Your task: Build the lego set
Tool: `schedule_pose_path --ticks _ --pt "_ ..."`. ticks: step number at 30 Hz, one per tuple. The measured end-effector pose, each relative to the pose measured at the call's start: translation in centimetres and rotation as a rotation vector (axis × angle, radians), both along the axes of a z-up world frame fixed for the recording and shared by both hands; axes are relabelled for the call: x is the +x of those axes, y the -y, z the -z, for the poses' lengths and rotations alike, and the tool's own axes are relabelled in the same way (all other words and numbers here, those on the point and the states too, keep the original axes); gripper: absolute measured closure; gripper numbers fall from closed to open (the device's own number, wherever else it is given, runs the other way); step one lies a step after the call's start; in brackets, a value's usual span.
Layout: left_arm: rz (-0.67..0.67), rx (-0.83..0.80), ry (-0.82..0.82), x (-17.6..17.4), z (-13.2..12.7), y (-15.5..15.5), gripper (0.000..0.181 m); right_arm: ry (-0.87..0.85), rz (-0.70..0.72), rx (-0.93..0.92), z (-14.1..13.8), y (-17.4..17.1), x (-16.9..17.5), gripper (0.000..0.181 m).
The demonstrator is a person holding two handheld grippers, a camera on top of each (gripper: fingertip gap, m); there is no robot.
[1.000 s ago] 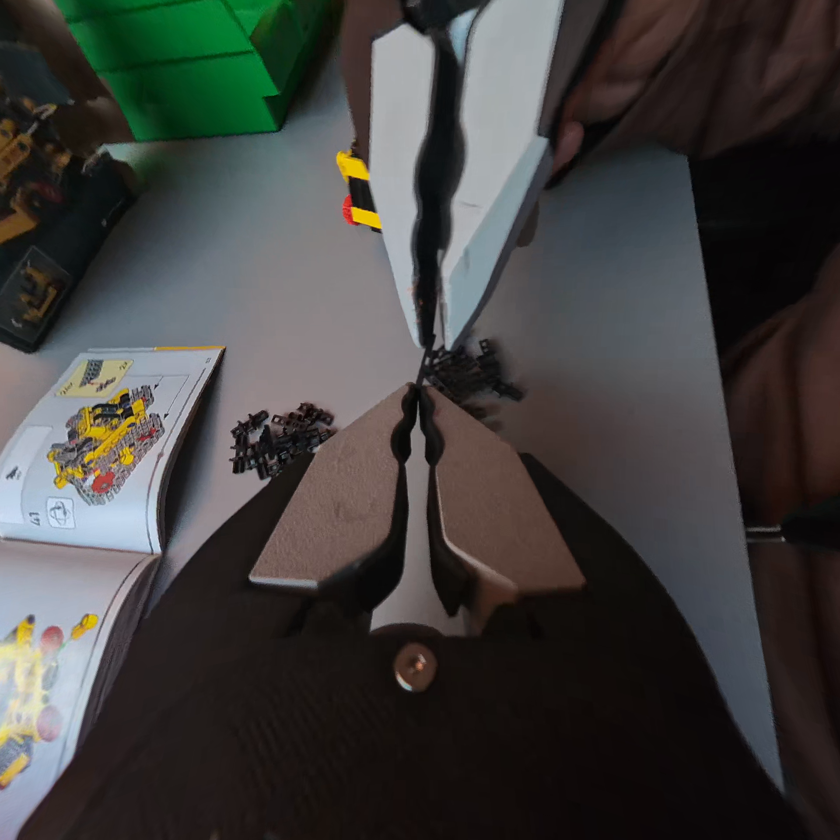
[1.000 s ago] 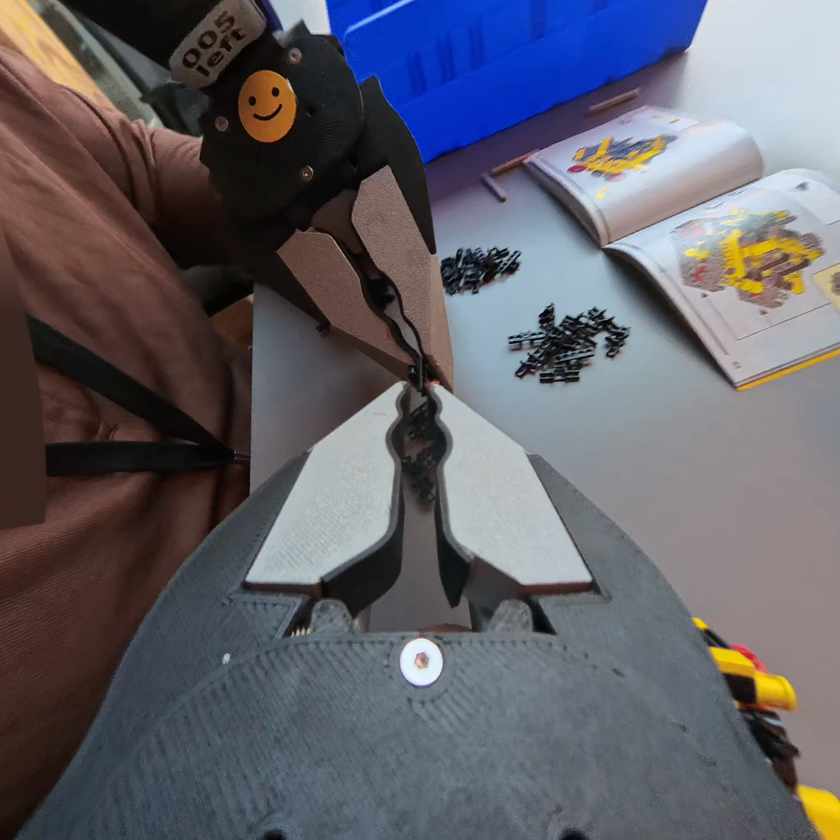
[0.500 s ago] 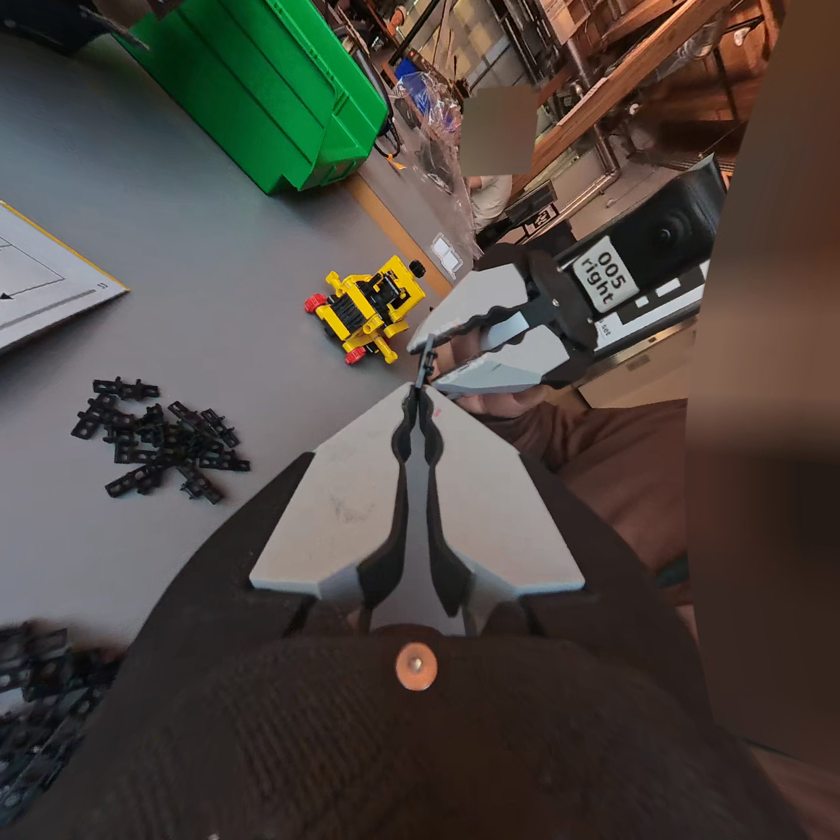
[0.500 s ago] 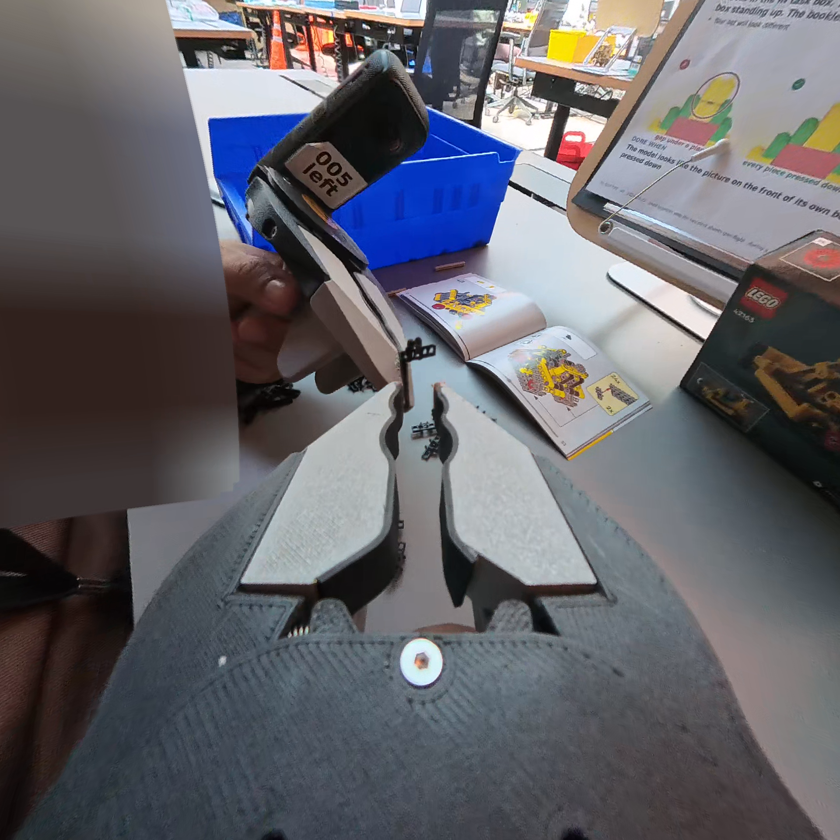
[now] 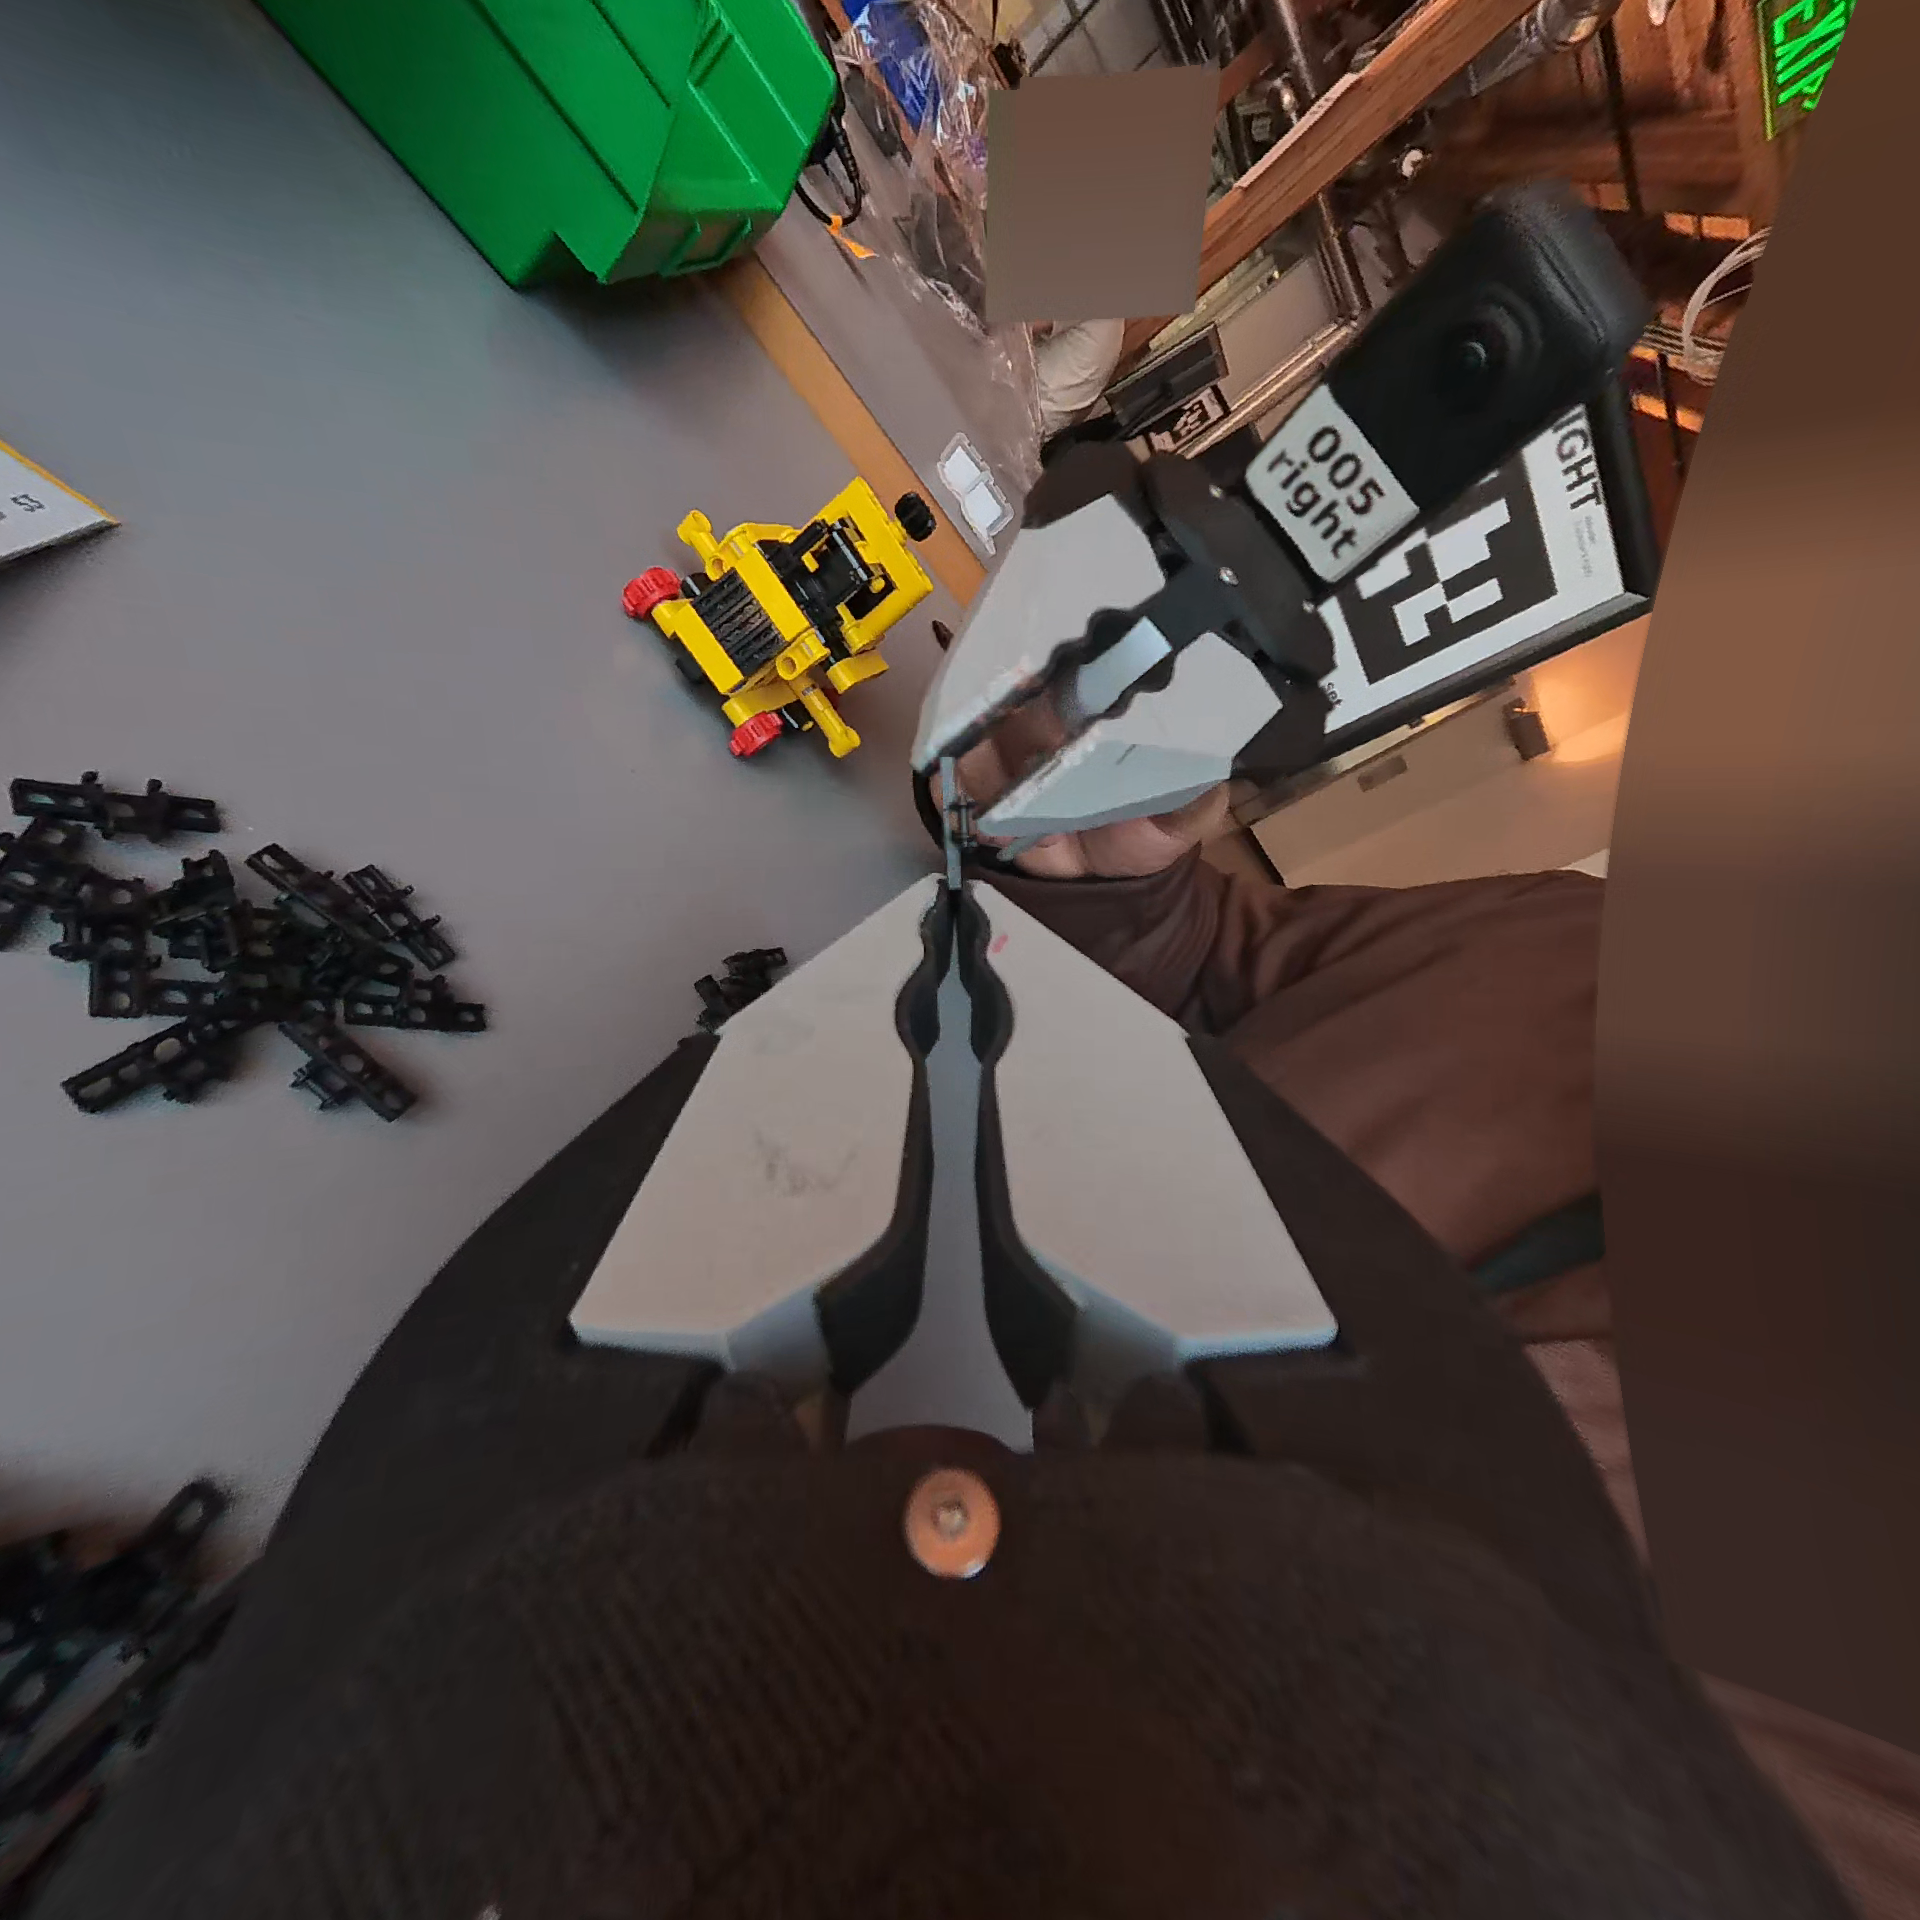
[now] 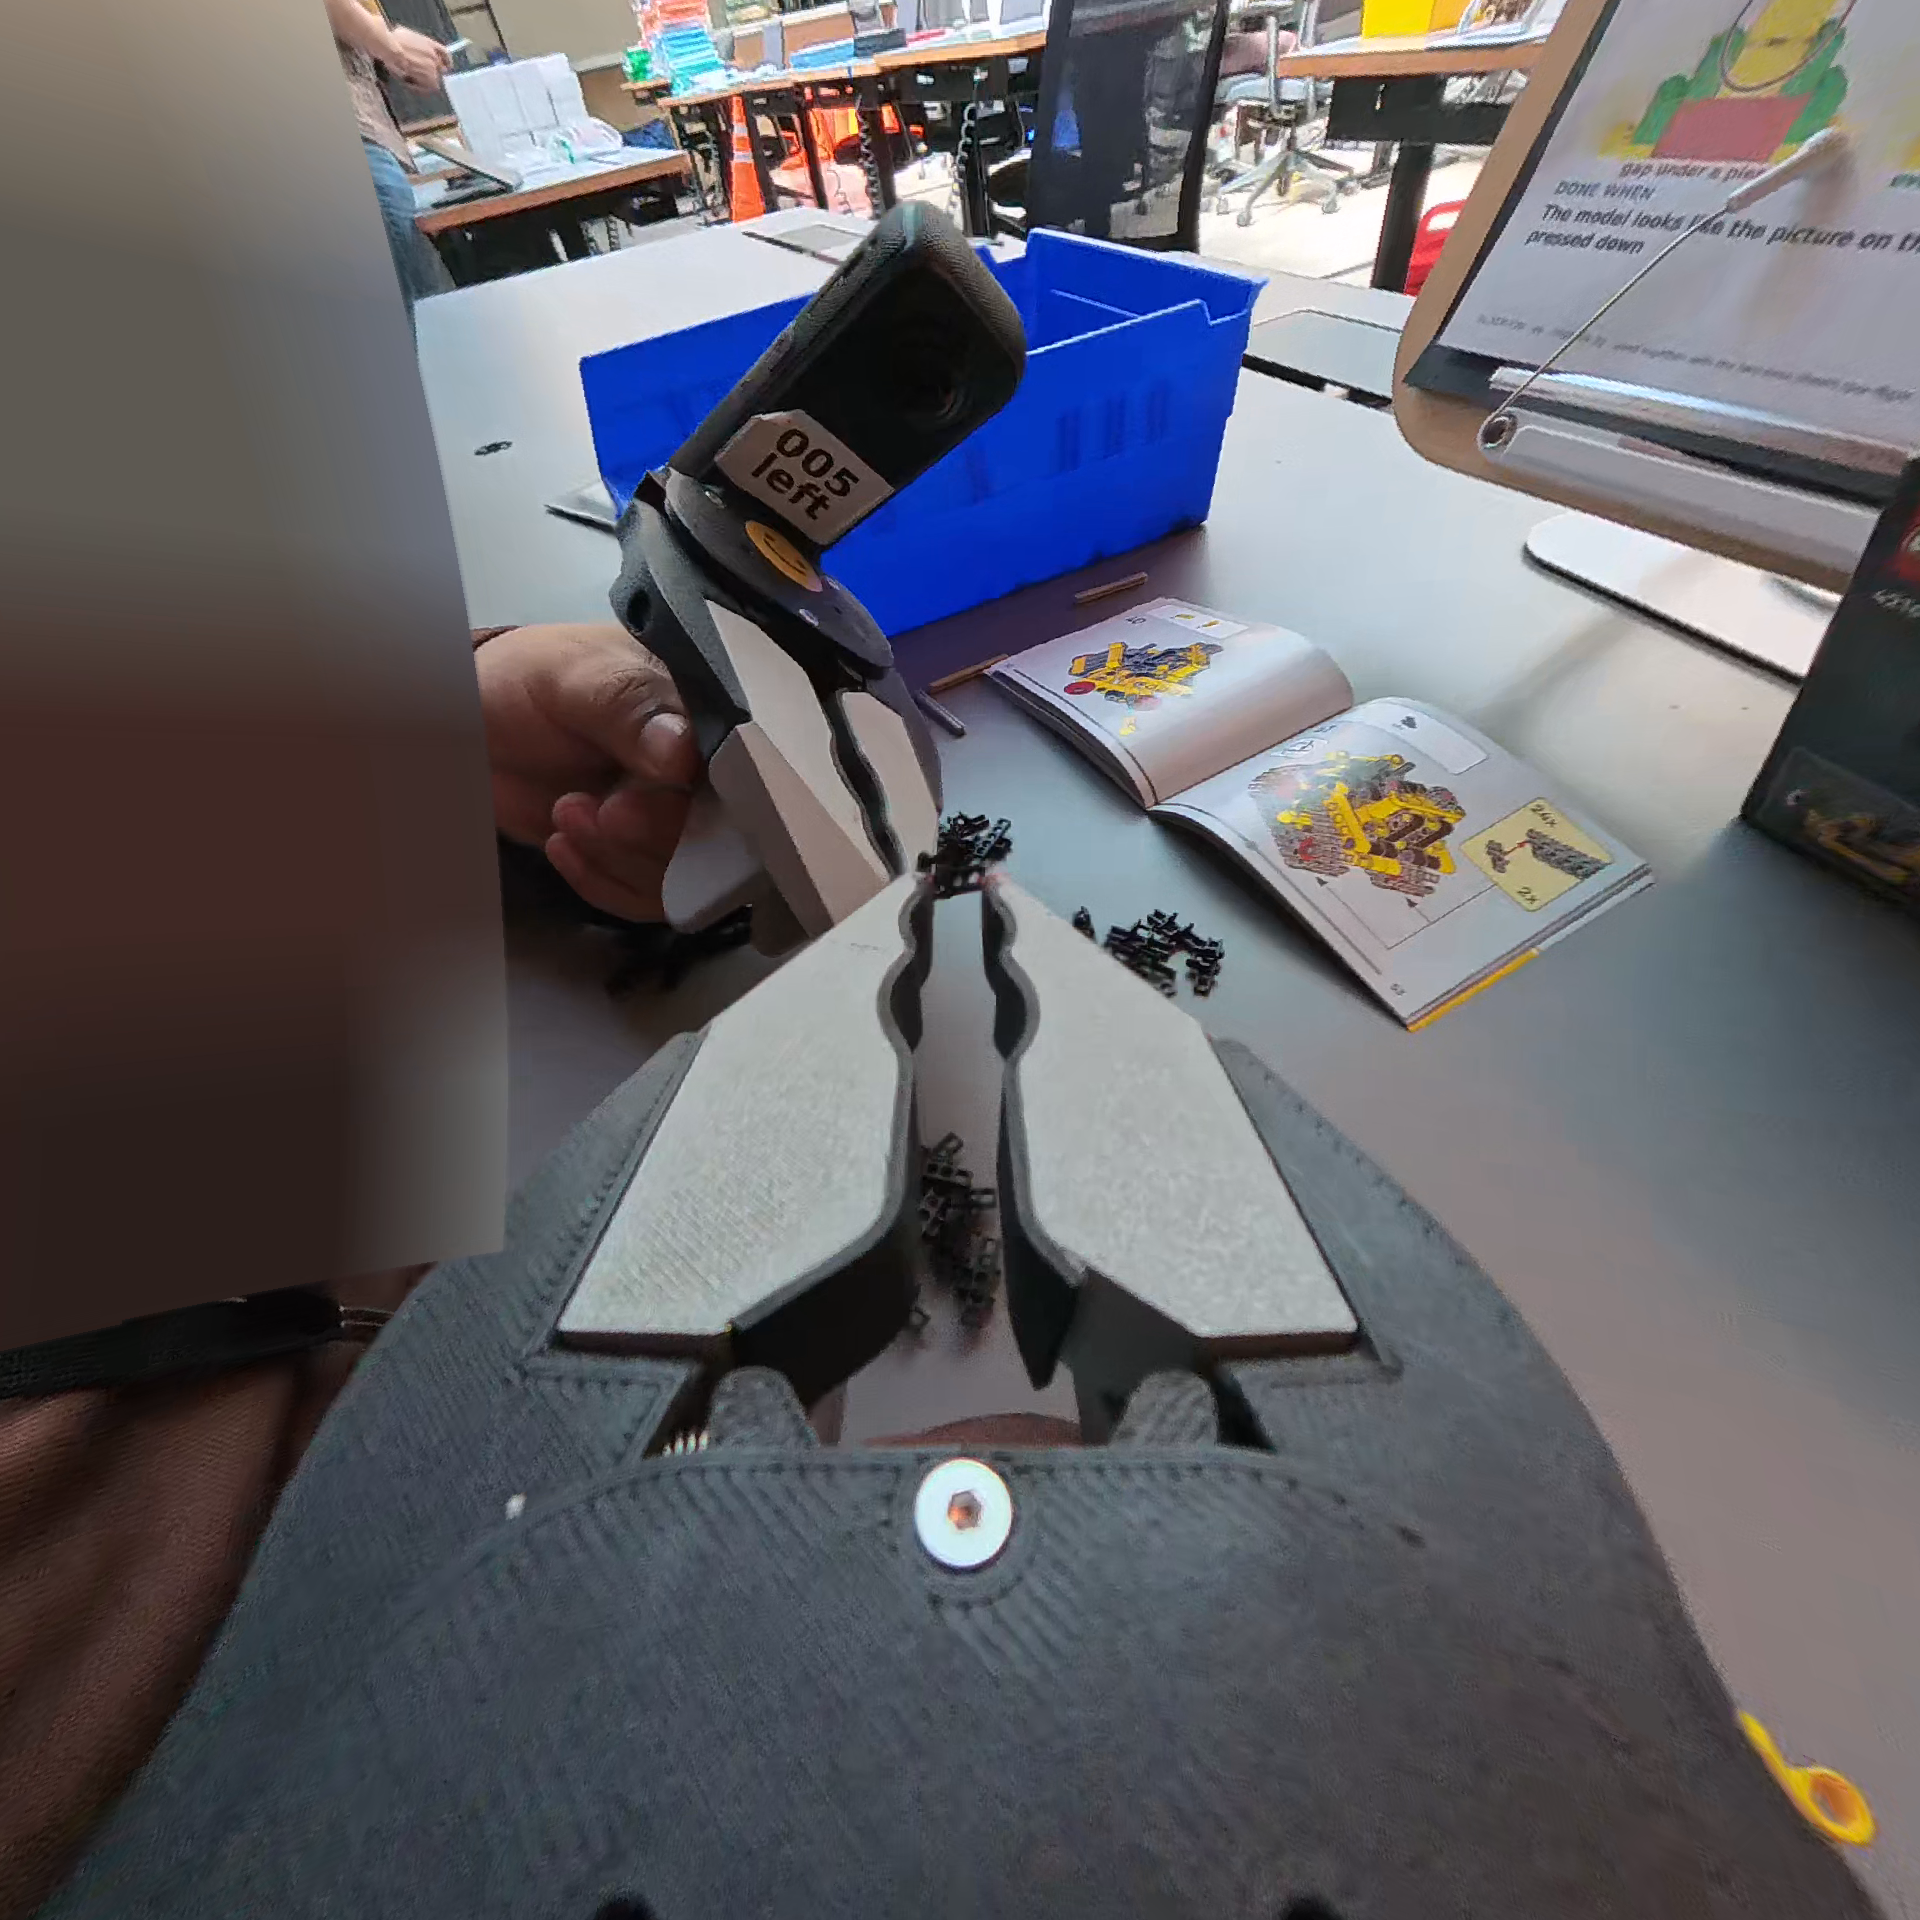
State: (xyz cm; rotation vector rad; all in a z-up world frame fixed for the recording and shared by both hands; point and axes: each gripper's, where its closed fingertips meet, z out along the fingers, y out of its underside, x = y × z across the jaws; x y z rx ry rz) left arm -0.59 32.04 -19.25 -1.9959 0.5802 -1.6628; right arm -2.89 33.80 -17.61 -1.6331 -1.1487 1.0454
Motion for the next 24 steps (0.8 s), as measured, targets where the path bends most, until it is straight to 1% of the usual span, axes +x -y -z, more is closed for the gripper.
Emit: schedule_pose_path --ticks 4,7,11,15,18,20,24 --pt "0.011 -0.004 -0.001 0.2 0.1 0.2 0.181 -0.016 -0.016 -0.056 0.1 0.0 0.1 0.177" --pt "0.019 0.006 -0.004 0.3 0.0 0.4 0.181 -0.012 -0.022 -0.088 0.3 -0.1 0.2 0.175" --pt "0.029 0.006 0.002 0.3 -0.1 0.6 0.181 -0.030 -0.055 -0.128 0.2 0.3 -0.1 0.178" --pt "0.035 0.018 -0.009 0.4 -0.1 0.8 0.181 -0.012 -0.047 -0.152 0.6 -0.1 0.2 0.172" --pt "0.004 0.032 -0.019 -0.1 -0.2 0.2 0.181 0.040 -0.002 -0.100 1.1 -0.7 1.1 0.171" --pt "-0.026 0.038 -0.017 -0.7 -0.4 -0.4 0.181 0.119 0.039 -0.047 1.9 -1.2 1.9 0.171" --pt "-0.057 0.102 -0.114 -1.2 0.3 -0.8 0.181 0.259 0.096 0.006 3.4 -1.3 3.6 0.175"
